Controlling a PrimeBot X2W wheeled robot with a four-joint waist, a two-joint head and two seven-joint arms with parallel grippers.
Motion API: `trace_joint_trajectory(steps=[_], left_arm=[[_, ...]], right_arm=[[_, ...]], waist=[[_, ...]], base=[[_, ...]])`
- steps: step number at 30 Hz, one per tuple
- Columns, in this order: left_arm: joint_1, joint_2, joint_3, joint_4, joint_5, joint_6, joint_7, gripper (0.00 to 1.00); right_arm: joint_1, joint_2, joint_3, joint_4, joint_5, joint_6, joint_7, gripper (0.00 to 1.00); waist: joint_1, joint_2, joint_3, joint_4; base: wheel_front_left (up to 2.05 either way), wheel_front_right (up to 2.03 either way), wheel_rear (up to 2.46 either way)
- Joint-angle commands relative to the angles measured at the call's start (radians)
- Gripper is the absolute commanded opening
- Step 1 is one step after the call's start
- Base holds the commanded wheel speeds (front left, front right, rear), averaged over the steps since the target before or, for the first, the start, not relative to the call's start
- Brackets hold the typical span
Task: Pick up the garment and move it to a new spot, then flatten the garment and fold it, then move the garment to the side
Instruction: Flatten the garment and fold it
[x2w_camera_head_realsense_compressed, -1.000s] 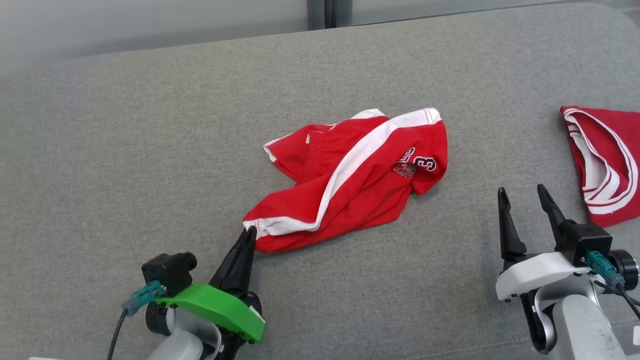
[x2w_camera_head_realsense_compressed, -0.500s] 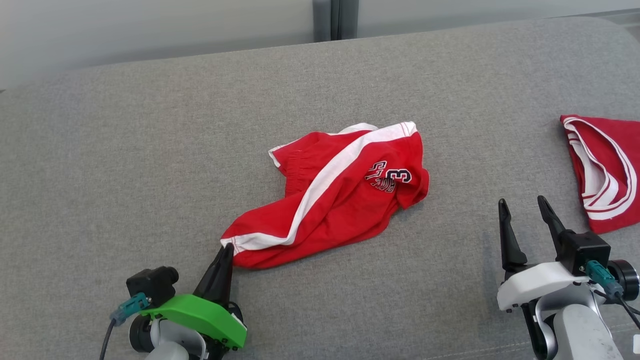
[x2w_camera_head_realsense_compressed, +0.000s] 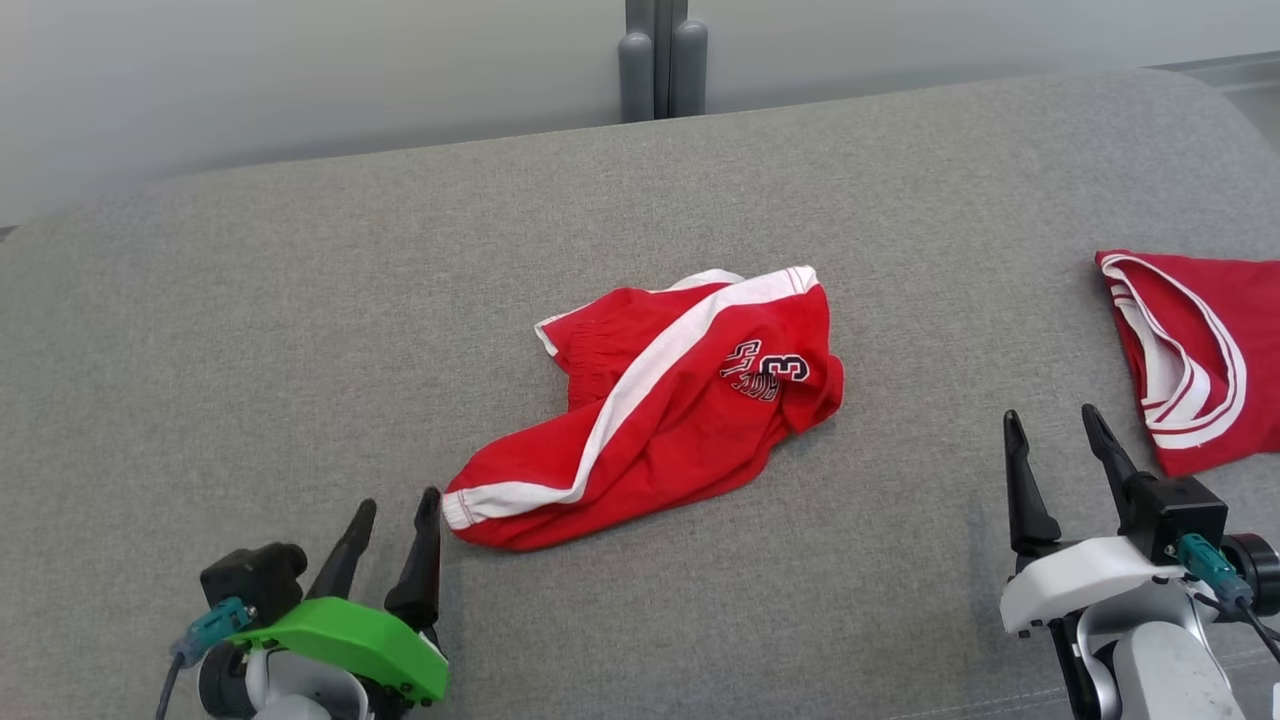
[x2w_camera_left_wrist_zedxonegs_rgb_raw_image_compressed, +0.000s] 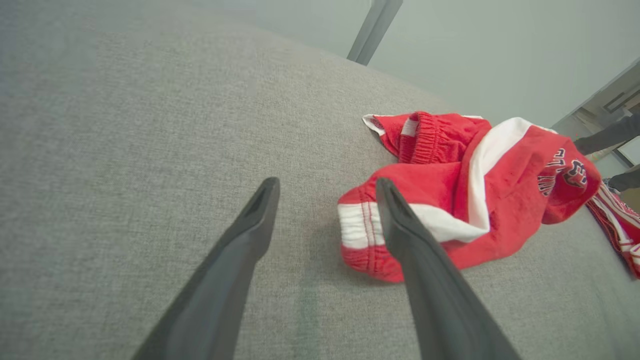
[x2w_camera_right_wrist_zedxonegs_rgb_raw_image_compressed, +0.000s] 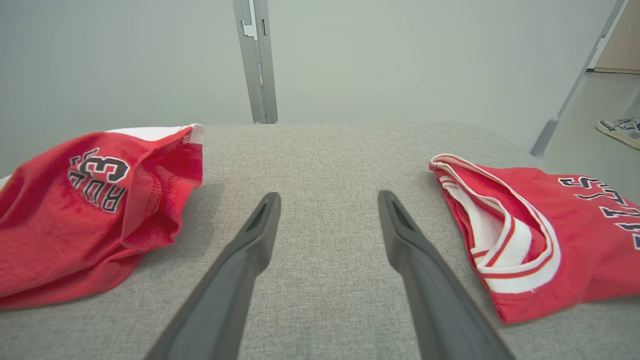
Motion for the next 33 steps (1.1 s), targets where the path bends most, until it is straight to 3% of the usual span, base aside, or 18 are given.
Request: trace_joint_trajectory(steps=[1,6,14,21,33], left_arm=[[0.011,0.008,0.004,-0.016,0.01,0.008,-0.006,1.0],[-0.041,0.017,-0.029,-0.129,0.064,0.032,0.02,1.0],[-0.18,-0.048,-0.171,-0.202,0.155,0.02,0.151,1.0],[-0.322,-0.115,-0.226,-0.089,0.188,0.005,0.232,1.0],[-0.418,-0.111,-0.226,0.135,0.202,-0.013,0.25,1.0]], right_arm=[[0.009,-0.003,-0.002,-0.004,0.005,-0.001,-0.003,1.0],[0.011,-0.003,0.002,-0.005,0.004,-0.001,-0.003,1.0],[-0.021,-0.003,0.038,0.001,0.017,-0.001,-0.003,1.0],[-0.042,-0.003,0.058,0.002,0.038,-0.001,-0.003,1.0],[-0.037,-0.003,0.046,-0.006,0.074,-0.001,-0.003,1.0]], waist=[[0.0,0.0,-0.004,0.0],[0.0,0.0,-0.009,-0.005],[0.0,0.0,0.012,-0.061],[0.0,0.0,0.05,-0.148],[0.0,0.0,0.086,-0.235]], base=[[0.0,0.0,0.0],[0.0,0.0,0.0],[0.0,0.0,0.0],[0.0,0.0,0.0],[0.0,0.0,0.0]])
